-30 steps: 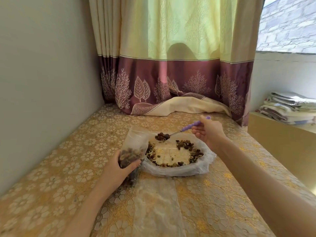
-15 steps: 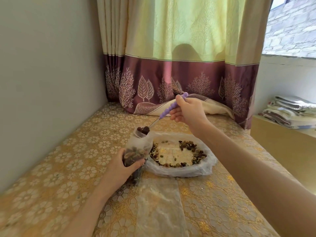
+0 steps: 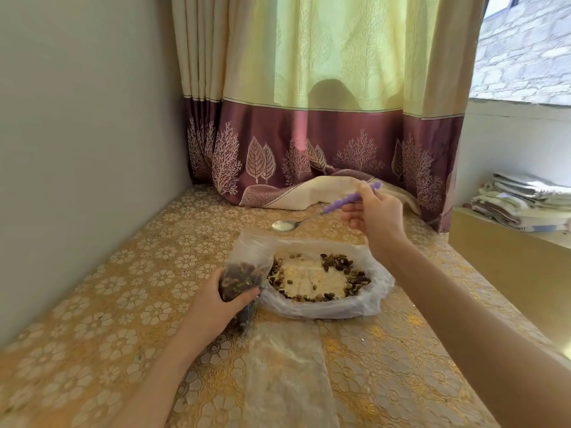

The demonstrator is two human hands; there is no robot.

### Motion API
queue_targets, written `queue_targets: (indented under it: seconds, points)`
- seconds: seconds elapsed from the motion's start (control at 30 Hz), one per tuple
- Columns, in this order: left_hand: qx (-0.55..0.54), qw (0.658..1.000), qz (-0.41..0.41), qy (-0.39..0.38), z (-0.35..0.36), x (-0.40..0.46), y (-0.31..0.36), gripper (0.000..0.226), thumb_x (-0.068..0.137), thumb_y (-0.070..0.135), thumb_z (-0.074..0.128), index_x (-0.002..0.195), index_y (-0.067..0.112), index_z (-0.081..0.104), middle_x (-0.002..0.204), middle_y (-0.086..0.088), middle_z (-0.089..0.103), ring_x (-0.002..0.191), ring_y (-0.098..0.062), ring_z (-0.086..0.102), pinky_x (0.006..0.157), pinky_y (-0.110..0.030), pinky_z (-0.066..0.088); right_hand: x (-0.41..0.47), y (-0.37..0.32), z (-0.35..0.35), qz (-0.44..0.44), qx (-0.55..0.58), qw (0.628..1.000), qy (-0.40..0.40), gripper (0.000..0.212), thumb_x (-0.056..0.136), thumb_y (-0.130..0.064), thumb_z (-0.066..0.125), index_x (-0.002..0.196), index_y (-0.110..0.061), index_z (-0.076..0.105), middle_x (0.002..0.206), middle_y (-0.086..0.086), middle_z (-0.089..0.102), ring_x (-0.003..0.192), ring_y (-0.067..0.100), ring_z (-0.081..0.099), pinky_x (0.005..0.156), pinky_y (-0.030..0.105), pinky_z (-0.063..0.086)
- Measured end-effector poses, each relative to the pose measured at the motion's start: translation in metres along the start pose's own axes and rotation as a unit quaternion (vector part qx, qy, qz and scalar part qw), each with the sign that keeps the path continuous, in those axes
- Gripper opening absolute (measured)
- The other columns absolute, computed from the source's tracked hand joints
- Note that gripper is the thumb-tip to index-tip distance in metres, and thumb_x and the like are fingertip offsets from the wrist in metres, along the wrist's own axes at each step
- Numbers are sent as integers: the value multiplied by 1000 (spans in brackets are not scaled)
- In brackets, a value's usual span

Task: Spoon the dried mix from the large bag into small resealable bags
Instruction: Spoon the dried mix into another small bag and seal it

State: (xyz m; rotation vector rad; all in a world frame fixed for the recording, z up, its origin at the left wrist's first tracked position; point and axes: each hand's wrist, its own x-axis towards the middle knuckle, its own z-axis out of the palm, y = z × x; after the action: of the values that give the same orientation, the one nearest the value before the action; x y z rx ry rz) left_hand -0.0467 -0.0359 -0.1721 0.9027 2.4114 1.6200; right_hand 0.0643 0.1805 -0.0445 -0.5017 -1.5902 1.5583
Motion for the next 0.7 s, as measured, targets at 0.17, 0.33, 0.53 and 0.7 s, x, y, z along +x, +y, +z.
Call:
queue_targets:
  seconds: [0.17,0.33,0.53,0.7]
  points:
    - [-1,1000,-4,0,0,0,0,46,66,50,72,103,39,47,95,22,58,86,13,49,63,-9,36,-10,40,-41,118,42,989,73,42,97,-13,42,60,-1,60,52,8,66,39,9,57,38,16,45]
    - [-2,1000,-9,7,1,0,0,48,67,48,73,106,37,48,94,22,57,83,14,49,61,-8,36,-19,72,-61,139,-23,986,86,41,96,-11,43,62,3,63,53,9,68,42,11,62,39,16,48]
    - [-2,1000,-4,7,1,1,-2,48,69,45,74,109,35,48,97,22,57,86,13,49,63,-9,35,-16,84,-67,150,-10,982,115,35,94,-6,44,68,7,63,61,17,70,47,16,66,43,19,53]
    - [-1,1000,0,9,1,1,-2,50,66,48,73,109,35,50,97,23,57,85,13,49,63,-9,35,-13,87,-70,160,23,978,132,33,96,-5,42,89,18,64,84,28,69,50,14,66,44,15,51]
